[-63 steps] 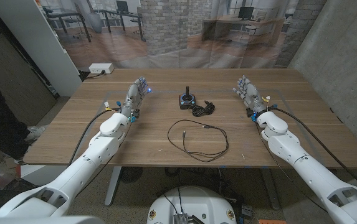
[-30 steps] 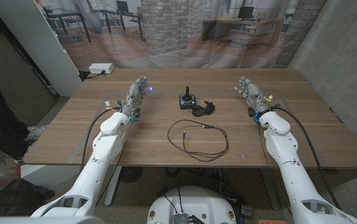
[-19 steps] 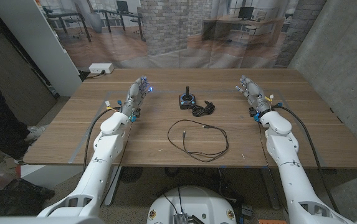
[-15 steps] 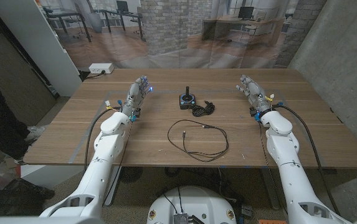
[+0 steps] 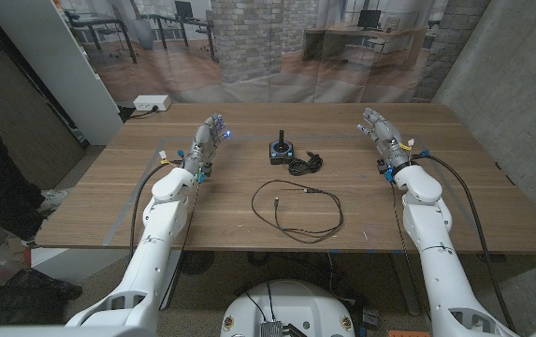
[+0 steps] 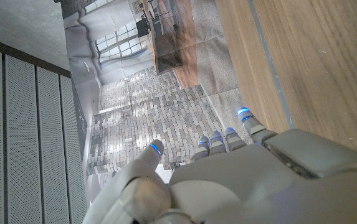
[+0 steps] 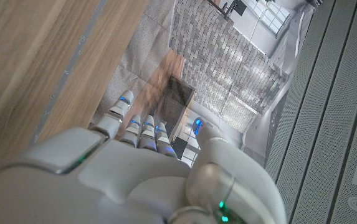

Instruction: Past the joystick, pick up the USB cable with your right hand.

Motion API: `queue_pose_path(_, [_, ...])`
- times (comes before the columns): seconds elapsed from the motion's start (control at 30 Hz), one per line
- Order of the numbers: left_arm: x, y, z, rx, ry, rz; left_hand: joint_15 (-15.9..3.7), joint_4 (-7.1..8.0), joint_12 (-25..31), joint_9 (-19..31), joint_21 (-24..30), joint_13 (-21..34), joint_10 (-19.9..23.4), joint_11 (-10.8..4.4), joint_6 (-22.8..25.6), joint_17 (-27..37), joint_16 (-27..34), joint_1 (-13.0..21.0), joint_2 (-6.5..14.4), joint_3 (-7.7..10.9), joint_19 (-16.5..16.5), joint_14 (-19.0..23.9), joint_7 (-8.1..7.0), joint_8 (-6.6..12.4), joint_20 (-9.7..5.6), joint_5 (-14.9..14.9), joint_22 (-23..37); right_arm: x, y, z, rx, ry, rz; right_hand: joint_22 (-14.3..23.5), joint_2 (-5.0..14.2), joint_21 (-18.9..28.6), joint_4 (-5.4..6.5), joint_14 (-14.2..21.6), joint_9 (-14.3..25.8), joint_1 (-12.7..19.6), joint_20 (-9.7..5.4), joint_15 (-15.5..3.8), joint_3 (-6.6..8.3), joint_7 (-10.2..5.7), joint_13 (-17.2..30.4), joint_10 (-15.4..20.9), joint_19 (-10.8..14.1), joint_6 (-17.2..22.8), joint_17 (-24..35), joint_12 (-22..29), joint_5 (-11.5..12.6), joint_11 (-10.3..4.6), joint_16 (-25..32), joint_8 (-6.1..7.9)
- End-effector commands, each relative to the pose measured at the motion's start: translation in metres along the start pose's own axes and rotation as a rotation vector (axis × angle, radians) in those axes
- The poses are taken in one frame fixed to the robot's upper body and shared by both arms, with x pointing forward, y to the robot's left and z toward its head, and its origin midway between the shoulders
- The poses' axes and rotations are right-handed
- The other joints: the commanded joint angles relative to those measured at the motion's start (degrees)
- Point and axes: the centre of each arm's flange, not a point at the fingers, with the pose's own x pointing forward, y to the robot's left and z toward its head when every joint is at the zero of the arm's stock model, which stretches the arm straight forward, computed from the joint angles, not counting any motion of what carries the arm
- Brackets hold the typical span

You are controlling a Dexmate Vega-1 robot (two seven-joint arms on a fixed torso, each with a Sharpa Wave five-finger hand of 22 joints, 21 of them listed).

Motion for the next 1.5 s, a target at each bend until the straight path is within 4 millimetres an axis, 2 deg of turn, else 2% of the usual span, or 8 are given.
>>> queue_pose_path(0.03, [0.001,-0.003,0.002,0.004,0.0,-0.007,0.09,-0.04,0.2,0.15,-0.13,0.32,0.31,0.2,0.22,0.17,0.39,-0.23,4.58,0.29,-0.08,-0.02,-0.15,0.36,0.45,0.4,0.1,-0.004,-0.002,0.01,-0.05,-0.03,-0.006,0.18,0.09,0.21,-0.69,0.73,0.14,0.68,-0.01,0.14,0.2,0.96,0.1,0.62,0.59,0.51,0.05,0.2,-0.26,0.24,0.26,0.27])
queue_pose_path(1.5, [0.0,-0.005,0.007,0.007,-0.016,-0.026,0.03,-0.04,0.19,0.17,-0.42,0.33,0.5,0.39,0.51,0.13,0.33,-0.29,4.62,0.26,0.16,0.13,-0.1,0.32,0.46,0.6,0.1,-0.017,0.006,0.062,-0.278,-0.152,0.028,0.19,-0.21,0.37,-3.09,2.91,0.18,2.73,0.12,-0.03,0.75,1.03,0.12,2.91,2.84,2.61,0.14,0.19,-0.81,0.24,0.47,0.33])
